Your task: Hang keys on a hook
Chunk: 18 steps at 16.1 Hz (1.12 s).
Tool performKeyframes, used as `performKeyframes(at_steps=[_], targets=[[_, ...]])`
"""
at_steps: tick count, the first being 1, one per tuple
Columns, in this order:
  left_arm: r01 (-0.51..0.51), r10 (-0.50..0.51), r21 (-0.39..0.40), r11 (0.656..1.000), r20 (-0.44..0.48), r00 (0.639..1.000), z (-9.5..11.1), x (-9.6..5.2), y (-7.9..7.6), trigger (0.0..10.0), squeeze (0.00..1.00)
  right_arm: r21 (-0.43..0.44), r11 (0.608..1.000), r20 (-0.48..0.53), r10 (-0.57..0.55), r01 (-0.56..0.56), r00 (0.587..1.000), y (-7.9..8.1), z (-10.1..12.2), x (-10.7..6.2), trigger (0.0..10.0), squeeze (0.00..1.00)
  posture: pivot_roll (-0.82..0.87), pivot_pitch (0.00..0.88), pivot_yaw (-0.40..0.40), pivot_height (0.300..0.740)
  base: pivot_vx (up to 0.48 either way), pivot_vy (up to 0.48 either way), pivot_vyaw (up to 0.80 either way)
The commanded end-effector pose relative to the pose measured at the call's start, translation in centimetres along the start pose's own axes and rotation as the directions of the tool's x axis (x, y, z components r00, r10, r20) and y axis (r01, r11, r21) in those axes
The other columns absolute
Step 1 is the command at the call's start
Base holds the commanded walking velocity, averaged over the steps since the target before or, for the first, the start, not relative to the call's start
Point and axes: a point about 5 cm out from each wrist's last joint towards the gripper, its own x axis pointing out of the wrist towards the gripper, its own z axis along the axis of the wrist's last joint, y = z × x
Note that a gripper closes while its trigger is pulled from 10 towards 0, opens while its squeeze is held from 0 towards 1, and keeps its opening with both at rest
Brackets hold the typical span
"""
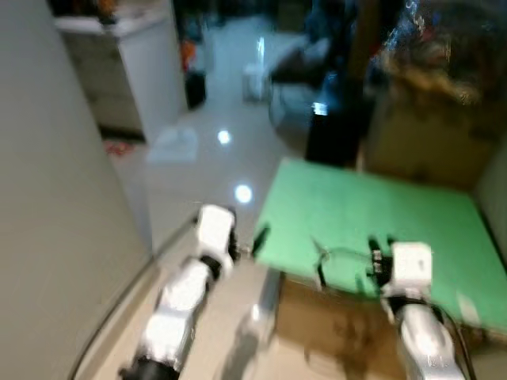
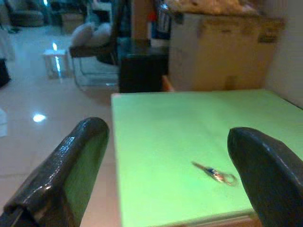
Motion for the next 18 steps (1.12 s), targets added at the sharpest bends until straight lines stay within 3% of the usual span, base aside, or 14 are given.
performKeyframes(at_steps=[1,6,8,9,10,11,13,15,16,18], targets=[[-0.020,0.020,0.020,1.000,0.008,1.000,0.2,-0.4,0.9,10.0,0.00,-0.003,1.000,0.008,0.008,-0.008,1.000,0.7,0.4,0.2,10.0,1.00,-0.15,0.000,0.012,0.740,0.480,0.000,-0.67],[-0.001,0.001,0.025,1.000,0.007,1.000,0.3,-0.4,0.7,10.0,0.00,0.006,1.000,-0.005,-0.010,0.010,1.000,0.5,0.1,0.0,10.0,1.00,-0.15,0.000,0.017,0.740,0.480,0.000,-0.57],[-0.009,0.008,0.018,1.000,0.010,1.000,0.4,-0.4,0.8,10.0,0.00,0.037,0.999,-0.023,0.028,-0.027,0.999,1.0,-0.2,0.0,10.0,1.00,-0.15,0.000,0.019,0.740,0.480,0.000,-0.59],[-0.018,0.018,0.011,1.000,0.014,1.000,0.5,-0.4,1.1,10.0,0.00,0.077,0.989,-0.055,0.128,-0.124,0.990,2.4,-0.5,-0.1,10.0,0.98,-0.14,0.000,0.019,0.740,0.000,0.000,0.00],[-0.019,0.019,0.008,1.000,0.014,1.000,0.5,-0.5,1.2,10.0,0.00,0.096,0.981,-0.074,0.176,-0.168,0.982,3.1,-0.7,-0.1,10.0,0.00,-0.14,0.000,0.017,0.740,0.000,0.000,0.00],[-0.014,0.014,0.011,1.000,0.008,1.000,0.4,-0.5,1.2,10.0,0.00,0.127,0.977,-0.101,0.187,-0.174,0.977,3.5,-1.1,-0.2,10.0,0.00,-0.14,0.000,0.018,0.740,0.000,0.000,0.00],[0.029,-0.029,0.029,0.999,-0.007,1.000,0.3,-0.8,1.0,10.0,0.00,0.218,0.965,-0.267,0.203,-0.146,0.942,4.0,-3.5,-0.1,10.0,0.00,-0.13,0.000,0.020,0.740,0.000,0.000,0.00],[0.122,-0.118,0.082,0.989,-0.060,0.991,-0.2,-1.2,1.1,10.0,0.00,0.210,0.965,-0.355,0.225,-0.157,0.907,4.1,-4.8,-0.4,10.0,0.00,-0.12,0.000,0.019,0.740,0.000,0.000,0.00],[0.169,-0.155,0.131,0.977,-0.108,0.982,-0.5,-1.7,1.8,10.0,0.00,0.237,0.958,-0.398,0.245,-0.159,0.884,4.2,-5.6,-0.8,10.0,0.00,-0.12,0.000,0.020,0.740,0.000,0.000,0.00],[0.118,-0.105,0.141,0.983,-0.096,0.990,0.4,-1.6,3.7,10.0,0.00,0.254,0.950,-0.450,0.281,-0.181,0.848,4.9,-6.8,-1.1,10.0,0.00,-0.10,0.000,0.020,0.740,0.000,0.000,0.00]])
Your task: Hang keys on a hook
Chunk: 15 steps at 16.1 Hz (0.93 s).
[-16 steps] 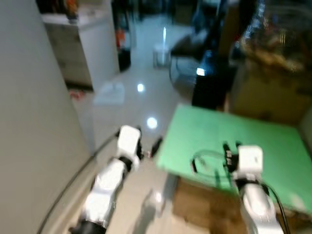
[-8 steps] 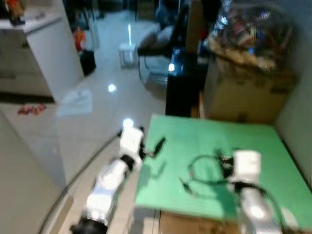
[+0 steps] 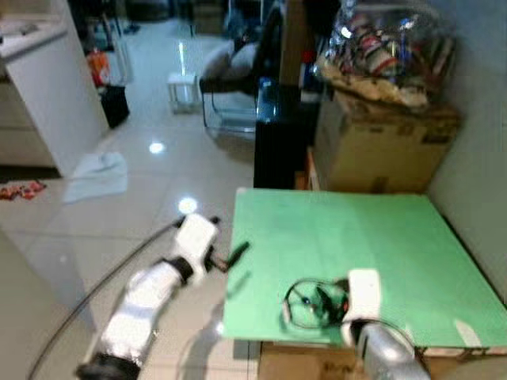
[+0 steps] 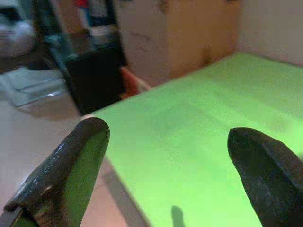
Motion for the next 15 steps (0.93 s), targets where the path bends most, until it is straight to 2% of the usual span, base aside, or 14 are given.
performKeyframes(at_steps=[1,3,5,8,10,11,12,13,14,15], targets=[[-0.014,0.014,0.001,1.000,0.026,1.000,0.9,0.4,0.5,10.0,0.00,-0.008,1.000,-0.007,0.008,-0.008,1.000,0.2,0.2,0.6,10.0,0.00,-0.10,0.000,0.022,0.740,0.000,0.000,0.00],[-0.005,0.005,0.003,1.000,0.032,0.999,1.1,0.2,0.6,10.0,0.00,-0.015,1.000,-0.014,-0.010,0.010,1.000,-0.1,0.2,1.0,10.0,0.00,-0.09,0.000,0.027,0.740,0.000,0.000,0.00],[0.014,-0.014,-0.007,1.000,0.032,0.999,0.8,-0.3,-0.2,10.0,0.00,-0.049,0.996,-0.006,-0.069,0.069,0.998,-0.7,0.3,1.4,10.0,0.00,-0.08,0.000,0.033,0.740,0.000,0.000,0.00],[0.028,-0.027,-0.017,0.999,0.029,0.999,0.6,-0.8,-0.6,10.0,0.00,-0.070,0.993,0.013,-0.096,0.097,0.995,-0.9,0.4,1.7,10.0,0.00,-0.06,0.000,0.039,0.740,0.000,0.000,0.00],[0.000,-0.001,0.012,1.000,0.059,0.998,0.9,-1.5,-0.9,10.0,0.00,-0.120,0.968,0.181,-0.197,0.221,0.963,-2.0,2.1,0.7,10.0,0.00,-0.04,0.000,0.031,0.740,0.000,0.000,0.00],[-0.031,0.029,0.027,0.999,0.094,0.995,1.2,-2.4,-1.2,10.0,0.00,-0.133,0.951,0.327,-0.225,0.281,0.918,-2.4,3.6,-1.2,10.0,0.00,-0.04,0.000,0.030,0.740,0.000,0.000,0.00],[-0.093,0.095,-0.023,0.995,0.128,0.987,1.4,-3.8,-1.6,10.0,0.00,-0.144,0.934,0.492,-0.221,0.328,0.842,-2.6,4.9,-4.2,10.0,0.00,-0.05,0.000,0.026,0.740,0.000,0.000,0.00],[-0.148,0.161,-0.091,0.985,0.151,0.975,1.6,-4.7,-1.8,10.0,0.00,-0.154,0.917,0.589,-0.214,0.368,0.779,-2.6,5.6,-6.6,10.0,0.00,-0.05,0.000,0.023,0.740,0.000,0.000,0.00],[-0.167,0.190,-0.143,0.976,0.161,0.969,1.9,-4.8,-2.4,10.0,0.00,-0.142,0.905,0.612,-0.239,0.402,0.754,-3.0,5.4,-8.0,10.0,0.00,-0.06,0.000,0.019,0.740,0.000,0.000,0.00],[-0.144,0.164,-0.121,0.982,0.174,0.971,2.4,-4.2,-3.5,10.0,0.00,-0.143,0.895,0.634,-0.244,0.422,0.734,-3.0,5.4,-8.7,10.0,0.00,-0.07,0.000,0.020,0.740,0.000,0.000,0.00]])
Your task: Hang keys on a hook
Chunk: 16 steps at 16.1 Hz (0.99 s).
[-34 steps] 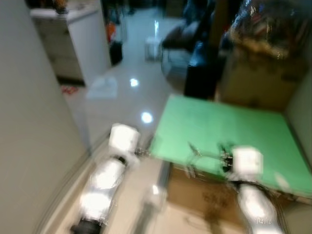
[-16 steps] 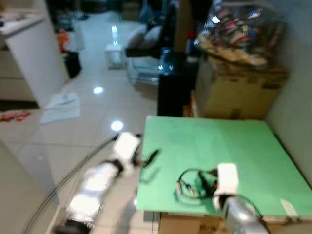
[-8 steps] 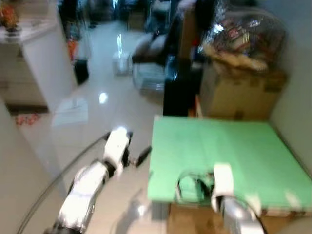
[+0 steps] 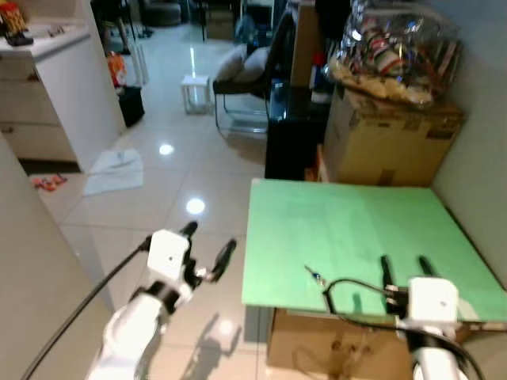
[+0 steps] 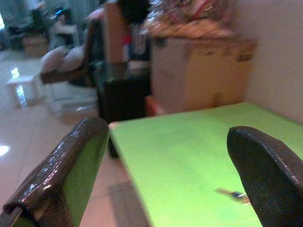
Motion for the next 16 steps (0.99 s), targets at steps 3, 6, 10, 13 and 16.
performKeyframes(at_steps=[3,6,10,13,16], targets=[[-0.012,0.012,-0.001,1.000,0.045,0.999,1.5,2.0,-0.7,10.0,0.00,-0.020,1.000,0.071,-0.006,0.007,0.997,0.4,1.6,0.4,10.0,0.00,-0.10,0.000,0.028,0.740,0.379,-0.086,0.00],[-0.016,0.016,-0.004,1.000,0.031,0.999,1.5,2.3,-1.0,10.0,0.00,0.015,1.000,0.035,-0.025,0.025,0.999,0.4,1.4,0.8,10.0,0.00,-0.10,0.000,0.028,0.740,0.433,0.000,0.00],[0.017,-0.017,0.011,1.000,0.021,1.000,1.4,2.1,-1.6,10.0,0.00,0.033,0.999,0.016,-0.028,0.027,0.999,0.4,1.2,0.8,10.0,0.00,-0.10,0.000,0.025,0.740,0.434,0.000,0.00],[0.121,-0.123,0.089,0.989,0.017,0.992,1.6,2.2,-3.1,10.0,0.00,0.038,0.999,0.013,-0.022,0.022,1.000,0.4,1.4,0.8,10.0,0.00,-0.10,0.000,0.018,0.740,0.414,-0.165,0.00],[0.173,-0.174,0.083,0.981,0.001,0.985,1.5,2.2,-3.7,10.0,0.00,0.036,0.999,0.001,-0.017,0.017,1.000,0.3,1.3,0.6,10.0,0.00,-0.10,0.000,0.013,0.740,0.400,-0.261,0.00]])
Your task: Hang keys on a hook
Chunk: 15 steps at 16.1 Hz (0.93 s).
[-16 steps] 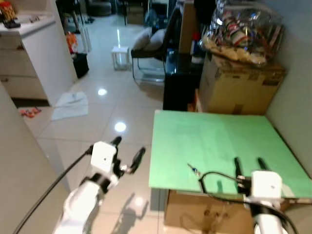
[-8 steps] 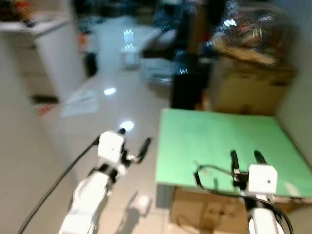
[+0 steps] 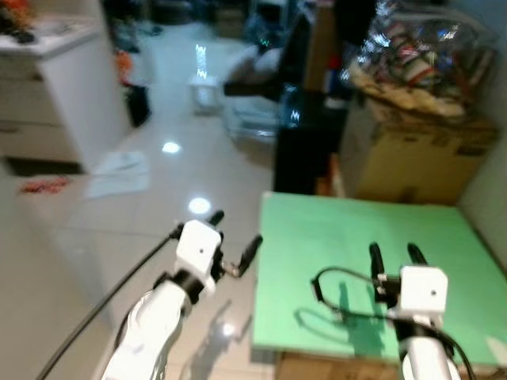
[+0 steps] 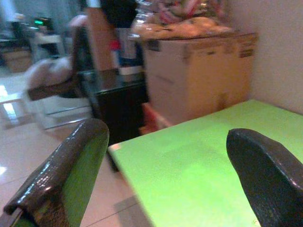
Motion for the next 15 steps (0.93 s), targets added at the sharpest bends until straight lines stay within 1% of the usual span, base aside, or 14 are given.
performKeyframes(at_steps=[1,2,3,4,5,6,7,8,10,11,13,14,15], targets=[[0.069,-0.069,-0.001,0.998,0.018,0.997,0.5,0.6,-1.2,10.0,0.00,-0.011,0.999,-0.019,-0.037,0.037,0.999,-1.1,-0.1,-0.1,10.0,0.00,-0.10,0.000,0.012,0.740,0.382,-0.285,0.00],[0.073,-0.073,0.001,0.997,0.017,0.997,0.5,0.6,-1.2,10.0,0.00,-0.012,0.999,-0.023,-0.041,0.041,0.999,-1.2,-0.2,-0.1,10.0,0.00,-0.10,0.000,0.011,0.740,0.382,-0.285,0.00],[0.075,-0.075,-0.026,0.997,0.010,0.997,0.3,0.5,-1.0,10.0,0.00,-0.014,0.998,-0.050,-0.066,0.065,0.997,-1.6,-0.5,-0.4,10.0,0.00,-0.10,0.000,0.011,0.740,0.334,-0.341,0.00],[0.060,-0.060,-0.035,0.998,0.004,0.998,0.2,0.5,-0.6,10.0,0.00,-0.006,0.997,-0.068,-0.077,0.076,0.995,-1.8,-0.7,-0.7,10.0,0.00,-0.10,0.000,0.011,0.740,0.259,0.000,0.00],[0.000,-0.003,-0.059,0.998,-0.045,0.999,-0.6,0.0,0.8,10.0,0.00,-0.040,0.998,-0.126,-0.054,0.049,0.991,-1.9,-1.6,-1.7,10.0,0.00,-0.10,0.000,0.011,0.740,0.000,0.000,-0.73],[-0.014,0.011,-0.060,0.998,-0.062,0.998,-1.0,-0.2,1.2,10.0,0.00,-0.045,0.998,-0.132,-0.040,0.034,0.990,-1.9,-1.7,-2.0,10.0,0.00,-0.11,0.000,0.012,0.740,0.000,0.000,-0.71],[-0.028,0.023,-0.082,0.996,-0.067,0.998,-1.2,-0.2,1.4,10.0,0.00,-0.049,0.998,-0.119,-0.031,0.026,0.992,-1.8,-1.6,-2.0,10.0,0.00,-0.11,0.000,0.012,0.740,0.000,0.000,-0.71],[-0.028,0.023,-0.082,0.996,-0.067,0.998,-1.2,-0.2,1.4,10.0,0.00,-0.049,0.998,-0.119,-0.031,0.026,0.992,-1.8,-1.6,-2.0,10.0,0.00,-0.11,0.000,0.012,0.740,0.000,0.000,-0.71],[-0.050,0.040,-0.093,0.994,-0.102,0.994,-2.0,0.0,1.6,10.0,0.00,-0.033,0.999,-0.116,-0.013,0.009,0.993,-1.3,-1.5,-1.2,10.0,0.00,-0.11,0.000,0.013,0.740,0.000,0.000,-0.67],[-0.073,0.062,-0.101,0.992,-0.112,0.992,-2.3,0.0,1.8,10.0,0.00,-0.030,1.000,-0.114,-0.005,0.001,0.993,-1.1,-1.6,-0.9,10.0,0.00,-0.11,0.000,0.012,0.732,0.000,0.000,0.00],[-0.120,0.106,-0.104,0.987,-0.129,0.986,-2.8,-0.1,2.5,10.0,0.00,-0.019,0.999,-0.128,0.027,-0.029,0.991,-0.7,-1.8,-0.4,10.0,0.00,-0.11,0.000,0.005,0.732,0.000,0.000,0.00],[-0.161,0.146,-0.104,0.982,-0.138,0.980,-3.0,-0.1,3.1,10.0,0.00,-0.012,0.999,-0.123,0.034,-0.035,0.992,-0.6,-1.8,0.2,10.0,0.00,-0.10,0.000,0.000,0.732,0.000,0.000,0.00],[-0.180,0.168,-0.095,0.979,-0.129,0.977,-2.8,-0.1,3.4,10.0,0.00,-0.003,1.000,-0.113,0.029,-0.030,0.993,-0.6,-1.6,0.7,10.0,0.00,-0.10,0.000,-0.006,0.732,0.000,0.000,0.00]])
